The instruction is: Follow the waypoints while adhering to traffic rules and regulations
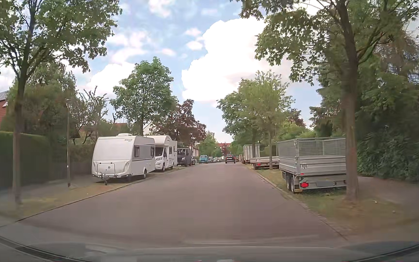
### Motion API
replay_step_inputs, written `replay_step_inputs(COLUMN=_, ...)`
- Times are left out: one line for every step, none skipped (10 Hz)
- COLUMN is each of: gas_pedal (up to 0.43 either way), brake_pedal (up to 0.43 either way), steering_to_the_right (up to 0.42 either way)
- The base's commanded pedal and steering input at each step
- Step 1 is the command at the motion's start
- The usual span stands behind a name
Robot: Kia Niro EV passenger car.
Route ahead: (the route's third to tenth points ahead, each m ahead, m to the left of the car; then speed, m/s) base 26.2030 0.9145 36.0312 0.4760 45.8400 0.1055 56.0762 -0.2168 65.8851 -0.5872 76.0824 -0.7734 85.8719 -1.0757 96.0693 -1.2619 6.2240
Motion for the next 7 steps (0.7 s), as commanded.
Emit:
replay_step_inputs(gas_pedal=0.059, brake_pedal=0.018, steering_to_the_right=-0.001)
replay_step_inputs(gas_pedal=0.059, brake_pedal=0.018, steering_to_the_right=0.000)
replay_step_inputs(gas_pedal=0.059, brake_pedal=0.018, steering_to_the_right=0.004)
replay_step_inputs(gas_pedal=0.059, brake_pedal=0.018, steering_to_the_right=0.007)
replay_step_inputs(gas_pedal=0.059, brake_pedal=0.018, steering_to_the_right=0.008)
replay_step_inputs(gas_pedal=0.059, brake_pedal=0.018, steering_to_the_right=0.007)
replay_step_inputs(gas_pedal=0.059, brake_pedal=0.018, steering_to_the_right=0.006)
